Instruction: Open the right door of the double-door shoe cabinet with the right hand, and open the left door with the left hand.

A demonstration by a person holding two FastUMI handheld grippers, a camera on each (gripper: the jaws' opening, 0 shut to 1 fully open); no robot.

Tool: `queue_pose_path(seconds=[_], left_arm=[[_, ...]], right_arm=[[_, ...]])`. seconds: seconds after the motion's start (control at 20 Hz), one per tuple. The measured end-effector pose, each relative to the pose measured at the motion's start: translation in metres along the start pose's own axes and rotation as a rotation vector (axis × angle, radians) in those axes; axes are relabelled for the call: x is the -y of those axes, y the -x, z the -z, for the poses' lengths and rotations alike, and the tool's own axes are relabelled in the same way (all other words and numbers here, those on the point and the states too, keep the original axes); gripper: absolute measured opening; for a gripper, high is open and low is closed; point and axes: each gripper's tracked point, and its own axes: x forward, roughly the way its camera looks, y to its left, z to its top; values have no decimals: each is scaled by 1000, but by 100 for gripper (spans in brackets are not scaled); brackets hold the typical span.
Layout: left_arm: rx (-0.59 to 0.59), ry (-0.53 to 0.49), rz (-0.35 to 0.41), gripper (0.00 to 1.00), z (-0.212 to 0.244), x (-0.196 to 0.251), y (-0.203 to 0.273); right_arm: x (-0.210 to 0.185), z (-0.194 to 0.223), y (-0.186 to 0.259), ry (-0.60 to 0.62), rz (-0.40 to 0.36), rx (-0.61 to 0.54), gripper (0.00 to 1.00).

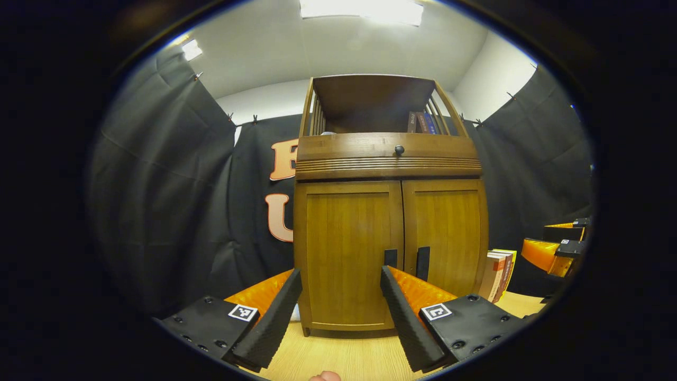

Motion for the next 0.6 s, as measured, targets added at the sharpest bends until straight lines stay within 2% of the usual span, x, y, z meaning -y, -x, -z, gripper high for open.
queue_pose_path(seconds=[0.45, 0.5, 0.6], left_arm=[[-3, -1, -6, 96, 1, -2, -1], [-3, -3, -9, 96, 1, -3, -1], [0, -4, -17, 96, 2, -6, 0]], right_arm=[[-10, 4, -19, 1, -39, -33, 94], [-14, 3, -22, -1, -47, -34, 97], [-22, 0, -29, 5, -68, -24, 94]])
